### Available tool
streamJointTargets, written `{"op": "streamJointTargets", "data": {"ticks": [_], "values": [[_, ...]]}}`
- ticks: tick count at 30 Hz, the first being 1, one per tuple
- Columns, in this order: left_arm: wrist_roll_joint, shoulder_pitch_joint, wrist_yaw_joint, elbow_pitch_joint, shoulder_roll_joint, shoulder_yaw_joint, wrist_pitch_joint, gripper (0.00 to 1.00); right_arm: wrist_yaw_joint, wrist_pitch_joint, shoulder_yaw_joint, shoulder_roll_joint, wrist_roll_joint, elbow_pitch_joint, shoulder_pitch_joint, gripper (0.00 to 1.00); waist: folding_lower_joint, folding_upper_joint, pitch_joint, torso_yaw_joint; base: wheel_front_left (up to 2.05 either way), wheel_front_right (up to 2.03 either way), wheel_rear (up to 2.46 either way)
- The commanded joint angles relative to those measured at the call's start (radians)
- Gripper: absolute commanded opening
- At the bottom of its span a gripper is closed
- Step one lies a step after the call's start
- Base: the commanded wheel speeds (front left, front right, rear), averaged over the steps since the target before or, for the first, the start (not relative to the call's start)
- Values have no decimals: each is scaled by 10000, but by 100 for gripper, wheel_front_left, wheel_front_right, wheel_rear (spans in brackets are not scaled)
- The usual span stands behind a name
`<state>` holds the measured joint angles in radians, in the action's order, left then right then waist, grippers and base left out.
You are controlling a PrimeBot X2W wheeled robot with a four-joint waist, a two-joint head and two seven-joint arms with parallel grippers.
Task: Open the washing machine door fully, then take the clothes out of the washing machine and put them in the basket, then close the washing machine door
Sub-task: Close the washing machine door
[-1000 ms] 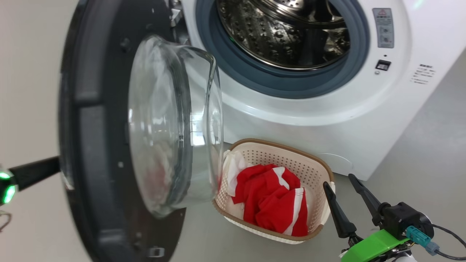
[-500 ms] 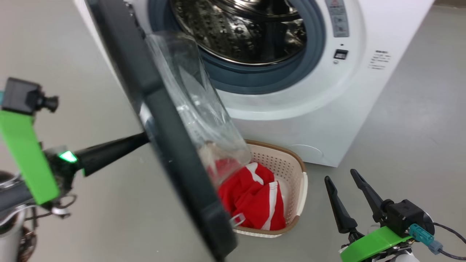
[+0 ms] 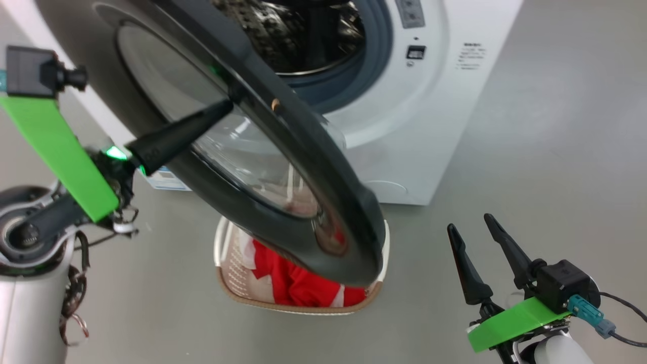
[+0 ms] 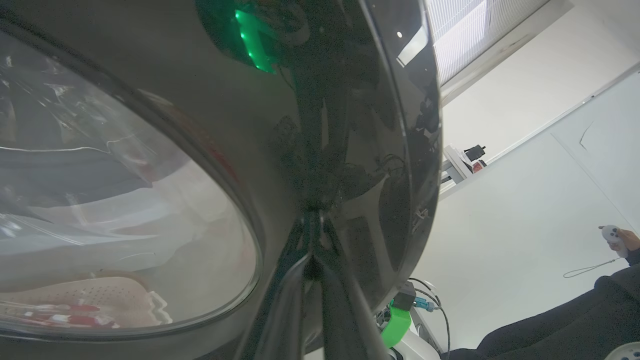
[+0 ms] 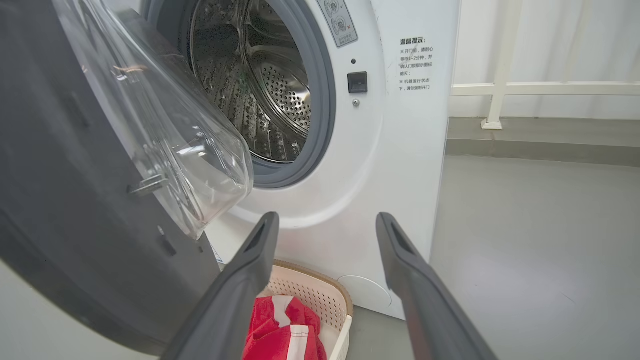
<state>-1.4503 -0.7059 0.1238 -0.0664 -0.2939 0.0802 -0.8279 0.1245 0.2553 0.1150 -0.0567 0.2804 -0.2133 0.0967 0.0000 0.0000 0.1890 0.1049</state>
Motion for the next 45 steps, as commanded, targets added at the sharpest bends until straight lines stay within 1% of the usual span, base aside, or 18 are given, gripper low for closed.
{"op": "streamJointTargets", "data": {"ticks": [1, 9, 15, 16, 31, 36, 45], "values": [[107, -575, 69, 129, -434, -291, 258, 0, 62, 65, 250, 35, -62, 267, 351, 100, 0, 0, 445, -501, 0, 0, 0], [375, -1131, 69, -505, -784, 156, 1724, 0, 62, 65, 295, 61, 181, 361, 534, 100, 0, 0, 788, -1364, 0, 0, 0], [352, -1425, 69, -977, -947, 539, 2954, 0, 62, 65, 281, 62, 267, 425, 570, 100, 0, 0, 838, -1770, 0, 0, 0], [352, -1425, 69, -977, -947, 539, 2954, 0, 62, 65, 281, 62, 267, 425, 570, 100, 0, 0, 838, -1770, 0, 0, 0], [213, -2334, 69, -2204, -1486, 1680, 5705, 0, 62, 65, 291, 64, 313, 522, 729, 100, 0, 0, 1090, -1963, 0, 0, 0], [-79, -2697, 69, -2534, -1661, 2081, 6320, 0, 62, 65, 291, 64, 302, 502, 817, 100, 0, 0, 1164, -1920, 0, 0, 0], [-407, -2995, 69, -2631, -1820, 2631, 6942, 0, 62, 65, 360, 64, 308, 486, 934, 100, 0, 0, 1217, -1952, 0, 0, 0]]}}
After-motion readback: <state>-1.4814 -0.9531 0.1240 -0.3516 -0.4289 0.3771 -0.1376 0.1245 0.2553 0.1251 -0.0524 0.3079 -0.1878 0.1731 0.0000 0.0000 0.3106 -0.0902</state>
